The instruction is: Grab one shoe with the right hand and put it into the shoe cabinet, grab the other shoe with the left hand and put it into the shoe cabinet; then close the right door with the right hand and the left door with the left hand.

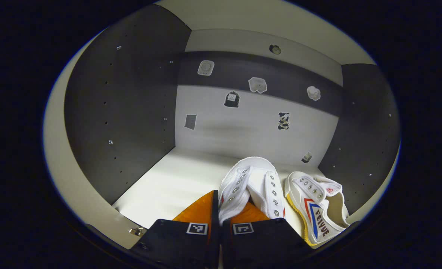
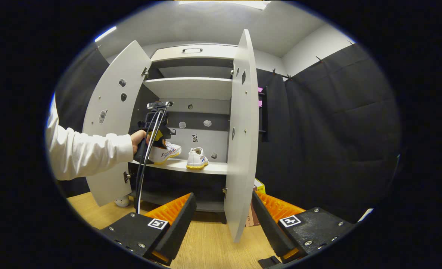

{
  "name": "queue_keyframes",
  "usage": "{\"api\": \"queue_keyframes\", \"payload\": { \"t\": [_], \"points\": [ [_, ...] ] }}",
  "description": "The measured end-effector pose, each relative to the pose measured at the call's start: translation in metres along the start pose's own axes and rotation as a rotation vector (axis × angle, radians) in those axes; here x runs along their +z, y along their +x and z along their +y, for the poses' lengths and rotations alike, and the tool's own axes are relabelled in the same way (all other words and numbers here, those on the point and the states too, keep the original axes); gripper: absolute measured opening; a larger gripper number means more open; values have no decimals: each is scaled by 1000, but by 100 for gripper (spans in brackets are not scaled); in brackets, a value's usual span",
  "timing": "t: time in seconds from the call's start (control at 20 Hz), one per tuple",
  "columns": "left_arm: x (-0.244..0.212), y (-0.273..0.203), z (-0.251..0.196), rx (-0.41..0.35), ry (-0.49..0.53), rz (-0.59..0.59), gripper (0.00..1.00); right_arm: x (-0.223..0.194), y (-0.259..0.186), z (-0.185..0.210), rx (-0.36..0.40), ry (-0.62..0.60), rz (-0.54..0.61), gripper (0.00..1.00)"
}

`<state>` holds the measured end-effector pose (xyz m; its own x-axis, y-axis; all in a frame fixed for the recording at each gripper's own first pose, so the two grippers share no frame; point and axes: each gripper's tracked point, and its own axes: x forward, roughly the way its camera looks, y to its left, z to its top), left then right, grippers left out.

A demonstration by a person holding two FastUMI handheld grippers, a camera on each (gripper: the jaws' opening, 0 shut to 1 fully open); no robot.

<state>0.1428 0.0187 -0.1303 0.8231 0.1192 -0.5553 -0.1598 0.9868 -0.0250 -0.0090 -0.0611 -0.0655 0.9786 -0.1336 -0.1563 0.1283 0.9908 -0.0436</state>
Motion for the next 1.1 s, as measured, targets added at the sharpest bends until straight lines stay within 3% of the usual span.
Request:
{"api": "queue_keyframes", "payload": {
  "t": [0.1, 0.35, 0.55, 0.6, 0.65, 0.75, 0.95, 1.1],
  "points": [
    [-5, -3, -1, 30, -14, 45, 11, -3, 0, -7, -16, 5, 8, 93],
    [-10, -1, -5, 20, -26, 83, 12, -9, 5, -12, -20, 21, 26, 93],
    [-10, -3, -6, 28, -24, 82, 30, -10, 5, -10, -4, 29, 27, 93],
    [-11, -4, -2, 46, -6, 87, 29, -9, 6, -10, -3, 27, 24, 93],
    [-9, -5, 0, 53, 20, 78, 48, -8, 6, -10, -3, 26, 20, 93],
    [-6, -9, 4, 64, 52, 58, 58, -8, 7, -11, 0, 30, 18, 93],
    [-5, -26, 13, 72, 65, 19, 97, -8, 8, -8, 14, 45, 15, 92],
    [0, -47, 10, 25, 73, -38, 98, -7, 10, -2, 33, 50, 14, 92]
  ]
}}
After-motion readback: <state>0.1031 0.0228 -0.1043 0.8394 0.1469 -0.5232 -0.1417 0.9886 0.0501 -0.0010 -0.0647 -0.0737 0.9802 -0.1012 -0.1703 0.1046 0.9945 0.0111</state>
